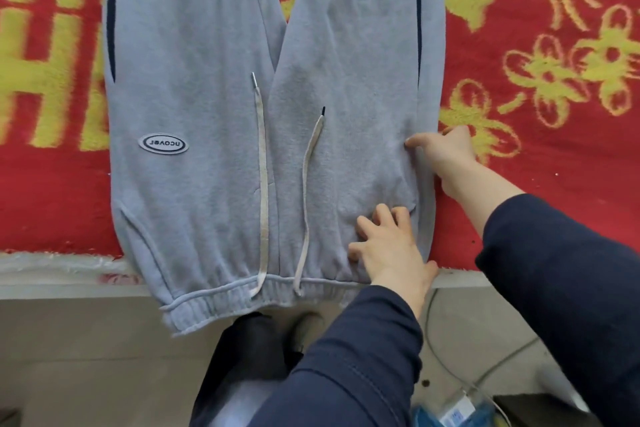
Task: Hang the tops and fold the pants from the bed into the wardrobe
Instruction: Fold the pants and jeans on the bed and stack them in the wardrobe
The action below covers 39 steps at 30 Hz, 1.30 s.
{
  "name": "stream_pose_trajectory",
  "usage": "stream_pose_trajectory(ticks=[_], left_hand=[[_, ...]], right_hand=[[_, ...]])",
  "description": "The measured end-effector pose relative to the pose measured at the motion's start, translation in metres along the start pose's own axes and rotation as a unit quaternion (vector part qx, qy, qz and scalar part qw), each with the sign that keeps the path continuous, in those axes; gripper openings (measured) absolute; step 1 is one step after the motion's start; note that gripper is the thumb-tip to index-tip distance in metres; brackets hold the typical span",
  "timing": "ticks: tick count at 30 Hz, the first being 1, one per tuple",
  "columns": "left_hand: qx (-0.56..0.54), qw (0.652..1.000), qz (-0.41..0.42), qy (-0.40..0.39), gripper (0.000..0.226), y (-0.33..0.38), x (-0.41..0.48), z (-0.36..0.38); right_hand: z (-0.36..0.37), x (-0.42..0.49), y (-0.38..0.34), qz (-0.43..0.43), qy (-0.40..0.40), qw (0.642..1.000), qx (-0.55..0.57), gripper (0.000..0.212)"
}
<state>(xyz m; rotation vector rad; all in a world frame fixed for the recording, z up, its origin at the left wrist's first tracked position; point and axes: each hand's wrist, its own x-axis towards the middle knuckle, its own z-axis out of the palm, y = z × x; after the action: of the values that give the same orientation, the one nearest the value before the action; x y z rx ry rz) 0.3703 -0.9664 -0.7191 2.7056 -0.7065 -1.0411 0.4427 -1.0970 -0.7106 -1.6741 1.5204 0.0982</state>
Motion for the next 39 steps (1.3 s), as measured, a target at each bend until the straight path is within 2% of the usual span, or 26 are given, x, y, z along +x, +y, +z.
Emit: stream_pose_trajectory(ticks=[2,4,5,7,8,10,11,15,17,19,22,25,27,30,33,36,37,39], left_hand=[[-0.015,1.000,-0.015,-0.002,0.079,0.000,0.000,-0.004],[-0.048,0.998,-0.023,-0.019,0.063,-0.004,-0.002,-0.016],[-0.083,0.996,-0.020,-0.037,0.052,-0.009,-0.002,-0.024],[-0.220,0.972,-0.006,-0.087,0.026,-0.031,-0.008,-0.046],[-0.311,0.944,-0.004,-0.107,0.014,-0.049,-0.012,-0.058],[-0.445,0.886,-0.018,-0.130,0.026,-0.099,-0.021,-0.083],[-0.479,0.867,-0.027,-0.133,0.031,-0.124,-0.027,-0.096],[-0.524,0.839,-0.075,-0.123,0.036,-0.214,-0.051,-0.146],[-0.509,0.848,-0.098,-0.110,0.037,-0.254,-0.059,-0.159],[-0.501,0.848,-0.148,-0.093,0.037,-0.292,-0.063,-0.156],[-0.478,0.848,-0.200,-0.117,0.027,-0.328,-0.068,-0.137],[-0.468,0.849,-0.193,-0.150,0.016,-0.336,-0.060,-0.134],[-0.435,0.869,-0.187,-0.140,0.011,-0.335,-0.045,-0.143],[-0.338,0.914,-0.210,-0.080,0.025,-0.328,-0.017,-0.167],[-0.138,0.963,-0.205,-0.106,0.036,-0.311,0.006,-0.192],[0.015,0.970,-0.186,-0.155,0.037,-0.297,0.039,-0.225],[0.034,0.971,-0.186,-0.145,0.035,-0.292,0.053,-0.241],[0.030,0.980,-0.185,-0.062,0.036,-0.280,0.089,-0.274]], right_hand=[[-0.002,-0.002,-0.013,0.029,-0.064,0.995,0.067,0.053],[-0.003,-0.009,-0.028,0.016,-0.117,0.991,0.067,0.038],[-0.003,-0.013,-0.035,0.006,-0.144,0.987,0.069,0.038],[0.001,-0.020,-0.049,-0.006,-0.168,0.983,0.075,0.038],[0.004,-0.027,-0.059,-0.009,-0.166,0.983,0.077,0.030],[0.018,-0.045,-0.082,-0.019,-0.153,0.985,0.080,0.014],[0.029,-0.055,-0.096,-0.037,-0.145,0.985,0.085,0.014],[0.094,-0.114,-0.156,-0.199,-0.154,0.965,0.075,0.018],[0.136,-0.144,-0.176,-0.257,-0.184,0.947,0.059,0.018],[0.175,-0.166,-0.186,-0.274,-0.238,0.932,-0.007,0.024],[0.206,-0.179,-0.178,-0.254,-0.330,0.884,-0.214,0.063],[0.212,-0.172,-0.166,-0.264,-0.321,0.853,-0.315,0.063],[0.210,-0.161,-0.165,-0.256,-0.315,0.860,-0.309,0.063],[0.204,-0.138,-0.177,-0.249,-0.284,0.881,-0.285,0.065],[0.196,-0.110,-0.197,-0.256,-0.251,0.899,-0.252,0.057],[0.186,-0.072,-0.225,-0.255,-0.208,0.929,-0.171,0.042],[0.182,-0.057,-0.236,-0.250,-0.184,0.939,-0.145,0.037],[0.176,-0.025,-0.258,-0.207,-0.146,0.965,-0.072,0.027]])
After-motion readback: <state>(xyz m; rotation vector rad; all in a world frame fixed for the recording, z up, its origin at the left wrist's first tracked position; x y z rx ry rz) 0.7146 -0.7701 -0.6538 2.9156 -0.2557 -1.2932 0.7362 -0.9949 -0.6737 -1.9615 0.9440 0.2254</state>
